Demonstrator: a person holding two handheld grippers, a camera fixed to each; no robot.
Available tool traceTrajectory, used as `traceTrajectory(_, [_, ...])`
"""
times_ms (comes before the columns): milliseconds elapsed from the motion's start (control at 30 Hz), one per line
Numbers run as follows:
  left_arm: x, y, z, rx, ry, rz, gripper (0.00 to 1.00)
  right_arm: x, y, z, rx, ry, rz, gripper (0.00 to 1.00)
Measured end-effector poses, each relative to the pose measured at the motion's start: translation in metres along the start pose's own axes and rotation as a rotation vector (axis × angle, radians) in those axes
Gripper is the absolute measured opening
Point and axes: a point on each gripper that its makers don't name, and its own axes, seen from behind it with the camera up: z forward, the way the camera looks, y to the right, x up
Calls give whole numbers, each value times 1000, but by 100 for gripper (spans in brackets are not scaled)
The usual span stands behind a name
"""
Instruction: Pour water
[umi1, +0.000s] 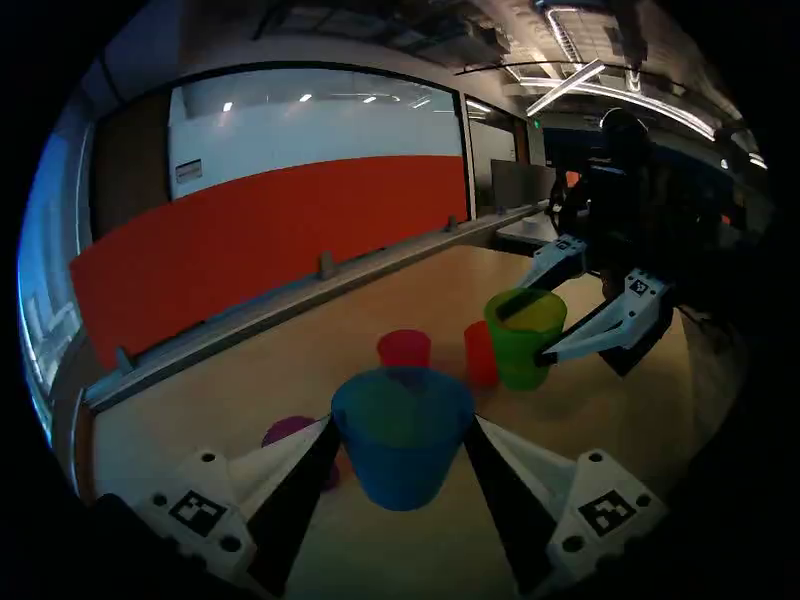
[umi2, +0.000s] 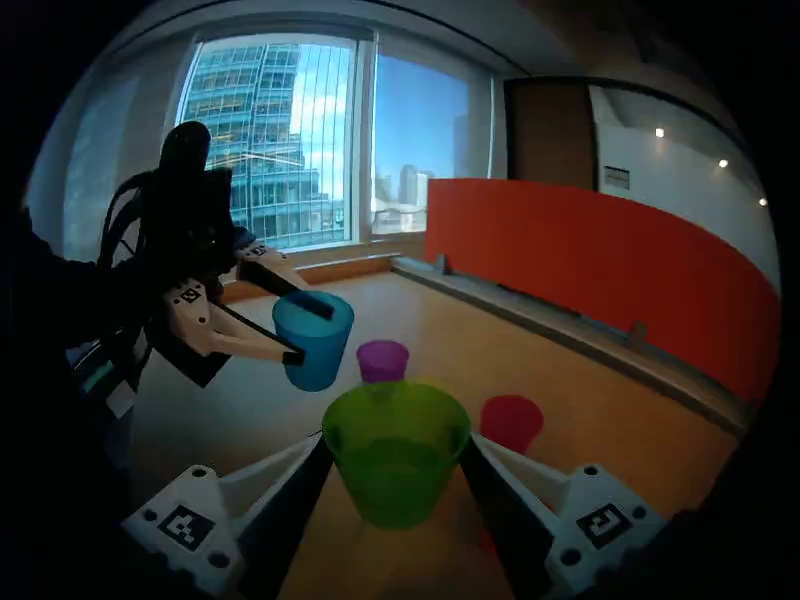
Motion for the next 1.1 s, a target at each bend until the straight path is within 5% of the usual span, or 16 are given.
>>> traceTrajectory(700, [-70, 2, 25, -61, -185, 47, 86, -53, 0, 33, 33, -149, -6, 90])
traceTrajectory(1100, [-89, 2, 38, -90, -232, 68, 86, -69, 0, 44, 41, -193, -19, 89])
